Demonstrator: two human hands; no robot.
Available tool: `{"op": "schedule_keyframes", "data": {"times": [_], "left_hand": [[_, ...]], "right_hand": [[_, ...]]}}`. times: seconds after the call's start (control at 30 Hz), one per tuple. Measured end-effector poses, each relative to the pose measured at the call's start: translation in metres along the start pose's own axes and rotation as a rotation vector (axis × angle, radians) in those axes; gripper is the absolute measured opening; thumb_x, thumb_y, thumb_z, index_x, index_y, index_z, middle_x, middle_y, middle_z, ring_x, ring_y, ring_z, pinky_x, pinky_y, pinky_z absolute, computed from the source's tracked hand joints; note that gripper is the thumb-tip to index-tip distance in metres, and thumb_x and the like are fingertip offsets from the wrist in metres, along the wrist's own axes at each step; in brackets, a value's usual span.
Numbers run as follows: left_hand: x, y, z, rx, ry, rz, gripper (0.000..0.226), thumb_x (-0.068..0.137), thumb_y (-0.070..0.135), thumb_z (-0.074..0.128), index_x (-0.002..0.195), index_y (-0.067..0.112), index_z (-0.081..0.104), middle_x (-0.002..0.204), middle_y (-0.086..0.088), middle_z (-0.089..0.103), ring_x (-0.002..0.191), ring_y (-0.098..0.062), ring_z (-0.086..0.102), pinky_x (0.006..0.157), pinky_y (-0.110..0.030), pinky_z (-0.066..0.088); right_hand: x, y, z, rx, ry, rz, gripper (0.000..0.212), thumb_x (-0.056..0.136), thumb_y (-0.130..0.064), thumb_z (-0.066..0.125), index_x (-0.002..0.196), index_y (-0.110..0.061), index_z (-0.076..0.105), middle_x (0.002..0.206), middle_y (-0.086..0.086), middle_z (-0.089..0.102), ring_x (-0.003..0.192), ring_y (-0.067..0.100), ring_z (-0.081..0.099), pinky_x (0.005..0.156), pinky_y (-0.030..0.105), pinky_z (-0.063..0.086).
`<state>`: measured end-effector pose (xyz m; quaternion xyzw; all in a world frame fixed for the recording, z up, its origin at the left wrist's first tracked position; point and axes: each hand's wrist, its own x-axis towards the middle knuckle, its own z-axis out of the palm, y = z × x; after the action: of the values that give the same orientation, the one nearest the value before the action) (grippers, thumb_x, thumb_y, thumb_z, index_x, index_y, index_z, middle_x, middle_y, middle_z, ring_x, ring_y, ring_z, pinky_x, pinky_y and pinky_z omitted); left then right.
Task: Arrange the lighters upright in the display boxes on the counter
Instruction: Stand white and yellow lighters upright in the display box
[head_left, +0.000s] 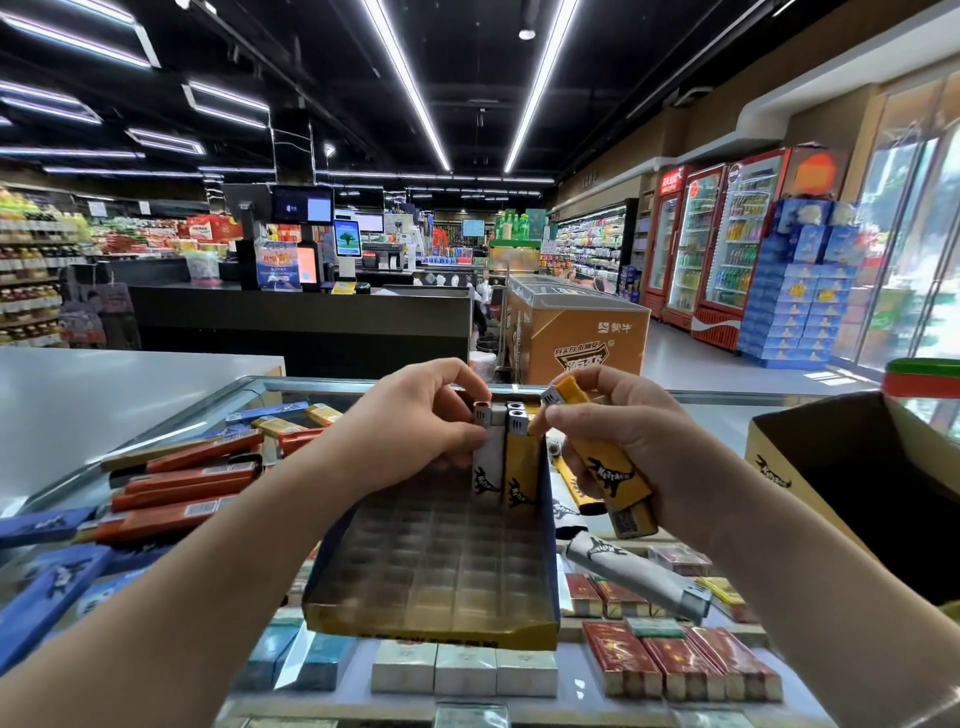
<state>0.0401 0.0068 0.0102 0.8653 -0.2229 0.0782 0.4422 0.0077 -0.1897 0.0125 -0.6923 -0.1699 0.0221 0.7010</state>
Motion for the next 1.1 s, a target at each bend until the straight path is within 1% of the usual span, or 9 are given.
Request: {"op": "schedule_keyframes", "data": {"times": [0.1,0.2,0.3,0.4,0.6,0.73,0.87,0.97,1.1], "left_hand": [[-0.002,0.008,-0.002,0.145,0.163,0.132,0.021,0.073,0.045,0.068,0.089,0.038,0.057,0.081,0.008,0.061,0.065,-0.006,0.061,0.058,-0.019,0.05],[-0.006,0.02,-0.001,-0.056,0.063,0.242,0.032,0.064,0.056,0.063,0.089,0.037,0.065,0.08,0.009,0.066,0.066,-0.006,0.063,0.057,-0.018,0.052],[-0.009,0.025,0.004,-0.093,-0.001,0.266,0.036,0.065,0.052,0.064,0.099,0.038,0.062,0.081,0.014,0.069,0.071,-0.005,0.065,0.063,-0.018,0.053],[-0.008,0.024,0.008,-0.172,-0.038,0.249,0.037,0.067,0.044,0.065,0.103,0.037,0.06,0.082,0.009,0.072,0.075,-0.006,0.067,0.067,-0.019,0.054],[-0.007,0.027,0.008,-0.416,-0.112,0.105,0.03,0.063,0.029,0.069,0.092,0.02,0.068,0.073,-0.003,0.072,0.063,-0.012,0.067,0.058,-0.02,0.055],[-0.007,0.027,0.002,-0.392,-0.077,0.103,0.02,0.059,0.028,0.07,0.078,0.021,0.073,0.075,-0.006,0.073,0.066,-0.014,0.068,0.058,-0.019,0.055],[-0.003,0.02,-0.013,-0.276,0.102,0.169,0.011,0.067,0.024,0.07,0.078,0.023,0.072,0.077,0.0,0.073,0.068,-0.013,0.068,0.063,-0.02,0.056],[-0.005,0.017,-0.018,-0.157,0.134,0.221,0.016,0.067,0.03,0.068,0.082,0.027,0.071,0.079,0.006,0.073,0.073,-0.017,0.068,0.071,-0.022,0.057],[-0.007,0.017,-0.004,0.137,0.071,0.279,0.021,0.077,0.02,0.07,0.082,0.04,0.065,0.07,0.016,0.069,0.067,0.003,0.063,0.061,-0.006,0.046]], "right_hand": [[-0.002,-0.003,0.001,0.025,-0.039,-0.057,0.02,0.063,-0.017,0.069,0.082,-0.014,0.064,0.071,0.007,0.065,0.047,0.01,0.054,0.041,0.02,0.043],[-0.002,-0.003,0.002,0.072,-0.087,-0.104,0.02,0.063,-0.016,0.069,0.083,-0.012,0.067,0.06,-0.001,0.063,0.046,0.006,0.057,0.041,0.015,0.044],[-0.002,-0.002,0.001,0.087,-0.08,-0.137,0.027,0.059,-0.017,0.072,0.085,-0.014,0.067,0.064,0.0,0.065,0.051,0.008,0.061,0.044,0.016,0.047],[-0.002,-0.002,0.0,0.043,-0.062,-0.157,0.042,0.05,-0.024,0.077,0.089,-0.017,0.062,0.064,-0.001,0.067,0.053,0.011,0.063,0.045,0.019,0.049],[-0.004,-0.001,0.007,-0.207,-0.012,-0.219,0.041,0.052,-0.022,0.078,0.085,-0.015,0.056,0.059,-0.006,0.066,0.049,0.004,0.06,0.043,0.014,0.045],[-0.003,0.001,0.009,-0.232,0.024,-0.216,0.032,0.063,-0.024,0.075,0.085,-0.013,0.055,0.051,-0.008,0.059,0.038,0.0,0.05,0.037,0.01,0.037],[0.002,0.003,-0.002,-0.25,0.148,-0.149,0.021,0.08,-0.013,0.069,0.099,-0.011,0.06,0.064,0.003,0.053,0.035,0.0,0.04,0.033,0.014,0.032],[0.004,0.01,-0.007,-0.303,0.093,0.01,0.039,0.083,-0.006,0.066,0.12,-0.013,0.056,0.062,0.004,0.054,0.036,0.004,0.042,0.034,0.016,0.033],[0.007,0.015,-0.008,-0.319,0.024,0.093,0.047,0.086,-0.006,0.062,0.13,-0.017,0.052,0.052,-0.003,0.057,0.038,0.007,0.044,0.036,0.018,0.035]]}}
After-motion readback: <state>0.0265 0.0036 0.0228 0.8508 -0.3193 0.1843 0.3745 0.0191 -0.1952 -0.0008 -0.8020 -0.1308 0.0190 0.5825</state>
